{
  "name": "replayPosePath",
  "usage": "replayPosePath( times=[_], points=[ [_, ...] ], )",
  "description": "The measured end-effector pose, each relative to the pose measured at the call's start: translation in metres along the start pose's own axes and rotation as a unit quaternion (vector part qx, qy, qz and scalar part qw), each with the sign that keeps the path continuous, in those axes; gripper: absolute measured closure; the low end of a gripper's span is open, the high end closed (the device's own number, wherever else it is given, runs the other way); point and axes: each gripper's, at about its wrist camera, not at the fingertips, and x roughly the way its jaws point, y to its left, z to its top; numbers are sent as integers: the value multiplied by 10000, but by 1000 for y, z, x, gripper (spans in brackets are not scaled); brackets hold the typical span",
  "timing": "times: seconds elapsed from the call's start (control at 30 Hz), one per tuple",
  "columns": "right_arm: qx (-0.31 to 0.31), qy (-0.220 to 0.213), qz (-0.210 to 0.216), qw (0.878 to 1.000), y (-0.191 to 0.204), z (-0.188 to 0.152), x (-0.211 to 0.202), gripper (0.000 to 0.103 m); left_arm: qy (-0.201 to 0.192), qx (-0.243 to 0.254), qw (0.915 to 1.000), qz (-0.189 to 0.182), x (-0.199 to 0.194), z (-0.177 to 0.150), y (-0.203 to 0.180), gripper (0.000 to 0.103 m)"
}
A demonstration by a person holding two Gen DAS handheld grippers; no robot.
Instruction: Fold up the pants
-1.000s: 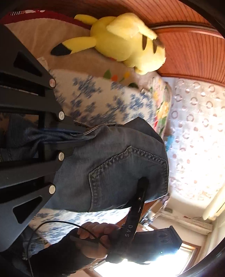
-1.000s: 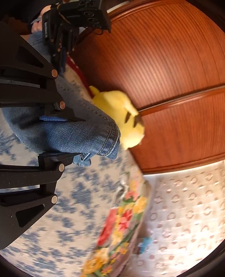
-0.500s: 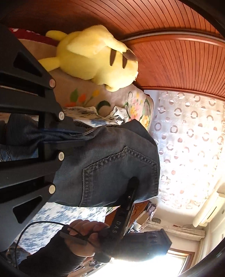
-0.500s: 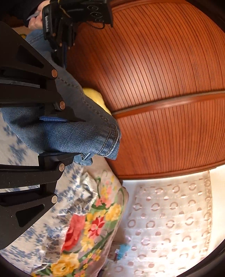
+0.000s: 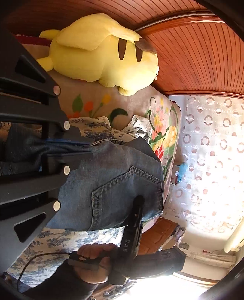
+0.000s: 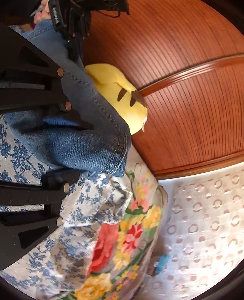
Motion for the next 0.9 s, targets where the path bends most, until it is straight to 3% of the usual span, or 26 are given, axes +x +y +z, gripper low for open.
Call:
replayPosePath(
  times=[0.2,0.4,0.63,0.8,0.9],
  points=[
    [70,142,-110,9998,-9,3,-4,46,-53,-6,10000,6,-11,1,-1,90],
    [-269,10,-421,9988,-2,10,-29,46,-305,91,9995,91,-35,3,-11,90],
    [-484,-238,-256,9982,10,16,-46,46,-455,341,9984,63,-57,-7,-34,90],
    [-657,-171,-204,9975,20,12,-31,58,-296,421,9987,46,-52,-27,-46,89],
    [-710,-58,-340,9969,20,9,-17,59,-132,348,9992,148,-41,-40,-42,89]
  ],
)
